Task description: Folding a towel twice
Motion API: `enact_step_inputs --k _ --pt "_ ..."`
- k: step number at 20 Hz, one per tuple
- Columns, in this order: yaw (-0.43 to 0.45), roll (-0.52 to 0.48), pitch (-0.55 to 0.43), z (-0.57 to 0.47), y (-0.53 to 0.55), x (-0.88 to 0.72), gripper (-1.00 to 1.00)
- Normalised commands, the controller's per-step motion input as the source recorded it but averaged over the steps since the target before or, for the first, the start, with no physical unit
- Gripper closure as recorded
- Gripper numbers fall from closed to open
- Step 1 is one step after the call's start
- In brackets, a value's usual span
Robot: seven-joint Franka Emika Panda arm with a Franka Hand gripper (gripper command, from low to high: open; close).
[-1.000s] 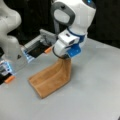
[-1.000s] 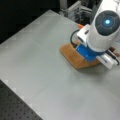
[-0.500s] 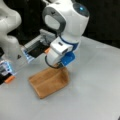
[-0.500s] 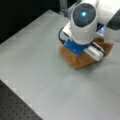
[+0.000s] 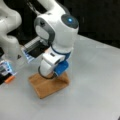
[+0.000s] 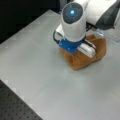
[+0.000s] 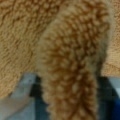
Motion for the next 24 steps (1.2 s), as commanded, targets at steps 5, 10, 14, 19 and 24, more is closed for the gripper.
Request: enact_step_inputs --k 5,10,14,19,24 --pt "0.068 0.295 -0.379 -0.24 -0.37 -0.37 1.0" --pt "0.038 0.266 -0.335 -0.23 -0.4 -0.35 1.0" --pt "0.025 0.225 -0.295 -0.23 -0.31 -0.29 1.0" --pt "-0.065 0.177 -0.267 -0.32 -0.09 -0.23 1.0" --pt "-0.085 0.139 -0.248 -0.36 0.13 -0.06 1.0"
